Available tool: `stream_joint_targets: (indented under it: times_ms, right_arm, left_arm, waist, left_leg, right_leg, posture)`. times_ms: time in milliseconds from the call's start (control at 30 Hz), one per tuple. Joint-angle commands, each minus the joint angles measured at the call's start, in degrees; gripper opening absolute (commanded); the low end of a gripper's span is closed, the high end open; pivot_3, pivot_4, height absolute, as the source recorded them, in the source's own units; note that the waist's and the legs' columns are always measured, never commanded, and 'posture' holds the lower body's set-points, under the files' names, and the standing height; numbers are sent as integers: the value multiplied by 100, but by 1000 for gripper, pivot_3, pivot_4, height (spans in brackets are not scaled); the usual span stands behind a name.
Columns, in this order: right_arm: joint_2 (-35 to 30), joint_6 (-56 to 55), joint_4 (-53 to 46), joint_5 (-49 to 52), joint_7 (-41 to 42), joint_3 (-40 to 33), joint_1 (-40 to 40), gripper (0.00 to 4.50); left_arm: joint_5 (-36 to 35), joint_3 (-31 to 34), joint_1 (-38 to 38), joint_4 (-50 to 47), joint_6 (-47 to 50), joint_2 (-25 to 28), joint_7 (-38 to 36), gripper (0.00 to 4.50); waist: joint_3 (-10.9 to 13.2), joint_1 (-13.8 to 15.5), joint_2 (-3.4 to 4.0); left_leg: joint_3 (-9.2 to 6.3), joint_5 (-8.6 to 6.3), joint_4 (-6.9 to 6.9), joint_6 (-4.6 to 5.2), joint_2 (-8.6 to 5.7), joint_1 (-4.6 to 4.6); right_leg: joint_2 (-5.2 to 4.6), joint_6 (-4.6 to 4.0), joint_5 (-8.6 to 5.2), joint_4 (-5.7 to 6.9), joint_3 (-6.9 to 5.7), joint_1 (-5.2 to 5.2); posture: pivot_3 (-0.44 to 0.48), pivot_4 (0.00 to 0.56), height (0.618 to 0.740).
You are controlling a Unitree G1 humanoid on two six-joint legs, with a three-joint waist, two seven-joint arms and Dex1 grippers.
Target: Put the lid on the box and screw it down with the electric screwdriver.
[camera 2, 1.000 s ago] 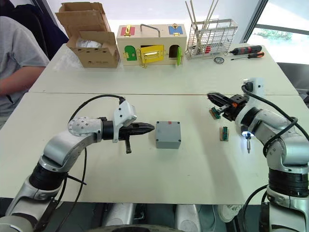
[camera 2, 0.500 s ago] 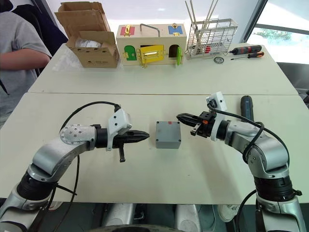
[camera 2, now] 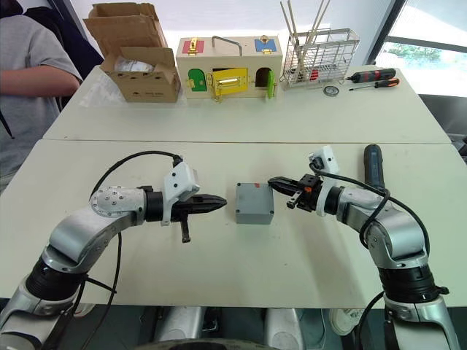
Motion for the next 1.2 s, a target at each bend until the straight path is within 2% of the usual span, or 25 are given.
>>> stream_joint_targets:
  times_ms: [33,200,233,300,500,567,667,767,800,867,933,1067,1200]
  right_arm:
    - [38,-76,-76,-4,34,-19,-67,30]
    - [26,-97,-128,-71,55,119,-58,30]
    - [13,-121,-128,-108,63,142,-57,273]
    - [3,-151,-121,-150,72,160,-57,981]
    - [7,-165,-114,-173,88,165,-58,3944]
    - [10,-163,-114,-178,91,163,-58,4467]
    - [-887,521,31,376,170,-1081,-632,4467]
    - [-1114,733,111,583,170,-1322,-777,4467]
    - [-1666,1032,743,391,253,-1301,-1224,4467]
    - [-2740,1422,1840,-51,772,-841,-2026,4467]
    - [-3257,1545,2657,-501,1143,-104,-2677,4467]
    - [-3607,1463,4137,-1901,1935,1636,-3632,4467]
    - [-3110,1928,5711,-2601,2517,2495,-4609,4467]
  left_arm:
    - [-25,40,-75,-102,-54,-25,12,0]
    - [-32,18,-95,-99,-56,-37,-5,0]
    - [-34,13,-101,-96,-57,-45,-5,0]
    - [-36,11,-108,-92,-57,-54,-4,0]
    - [-28,13,-109,-90,-53,-62,-8,0]
    - [-28,13,-109,-90,-53,-62,-8,0]
    - [-121,36,-271,-71,-143,-265,-9,0]
    - [-127,37,-316,-70,-131,-336,-9,0]
    - [-162,-12,-398,-155,-165,-352,-81,0]
    - [-156,-189,-578,-287,-248,-471,-129,0]
    - [-113,-314,-670,-331,-287,-593,-87,0]
    - [51,-568,-682,-442,-332,-683,10,0]
    - [69,-744,-603,-604,-332,-780,132,0]
  waist:
    - [0,0,0]
    - [0,-1,0]
    - [0,-1,0]
    - [0,-1,0]
    - [0,-1,0]
    - [0,-1,0]
    - [7,21,10]
    - [-4,8,-9]
    - [-8,-7,-19]
    - [1,-18,-6]
    - [4,-1,1]
    - [1,-65,-6]
    - [4,-147,10]
  left_leg:
    - [0,0,0,0,0,0]
    - [0,1,0,-1,0,0]
    - [0,1,0,-2,0,0]
    - [0,1,0,-1,0,0]
    - [0,1,0,-2,0,0]
    - [0,2,0,-3,0,0]
    - [0,1,1,-2,1,-1]
    - [1,-4,6,7,-3,-10]
    - [0,-5,4,8,-2,-8]
    - [0,-6,-4,10,-1,-1]
    - [7,-11,-7,19,-4,-4]
    - [8,-13,-8,22,-2,-4]
    - [16,-4,-6,6,-4,-5]
  right_leg:
    - [0,0,0,0,0,0]
    - [0,0,0,0,0,0]
    - [0,0,0,0,0,0]
    - [0,0,0,0,0,0]
    - [0,0,0,0,0,0]
    - [0,0,0,0,0,0]
    - [-4,0,0,1,0,0]
    - [-13,0,1,-6,1,-1]
    - [-7,1,1,-10,0,0]
    - [2,0,1,-18,-2,5]
    - [-6,-2,0,-17,6,-2]
    - [3,-4,-1,-32,7,-3]
    - [0,-2,1,-30,12,-5]
  posture:
    - [0,150,728]
    - [0,150,728]
    - [0,150,728]
    - [0,150,728]
    - [0,150,728]
    - [0,150,728]
    - [0,150,728]
    - [0,150,728]
    - [0,150,728]
    - [0,150,728]
    - [0,150,728]
    - [0,150,728]
    - [0,150,728]
